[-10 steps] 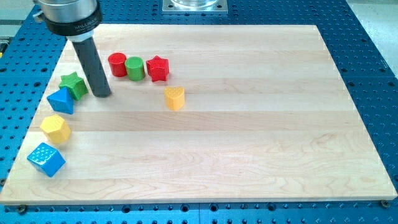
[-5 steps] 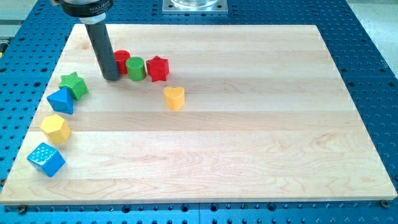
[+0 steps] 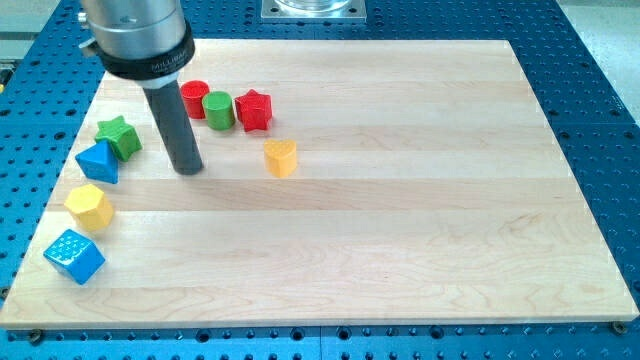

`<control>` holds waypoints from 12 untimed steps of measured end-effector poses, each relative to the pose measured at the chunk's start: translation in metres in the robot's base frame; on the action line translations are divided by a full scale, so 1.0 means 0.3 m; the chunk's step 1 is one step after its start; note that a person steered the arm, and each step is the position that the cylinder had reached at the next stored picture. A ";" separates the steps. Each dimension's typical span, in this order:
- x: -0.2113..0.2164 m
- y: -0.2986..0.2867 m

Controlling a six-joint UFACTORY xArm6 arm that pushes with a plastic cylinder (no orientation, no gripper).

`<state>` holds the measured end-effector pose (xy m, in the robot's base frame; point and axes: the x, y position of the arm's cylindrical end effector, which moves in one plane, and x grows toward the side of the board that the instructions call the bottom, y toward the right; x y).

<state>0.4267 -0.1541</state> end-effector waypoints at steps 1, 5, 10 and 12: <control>-0.150 0.030; -0.331 0.016; -0.272 -0.126; -0.272 -0.170</control>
<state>0.3451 -0.2050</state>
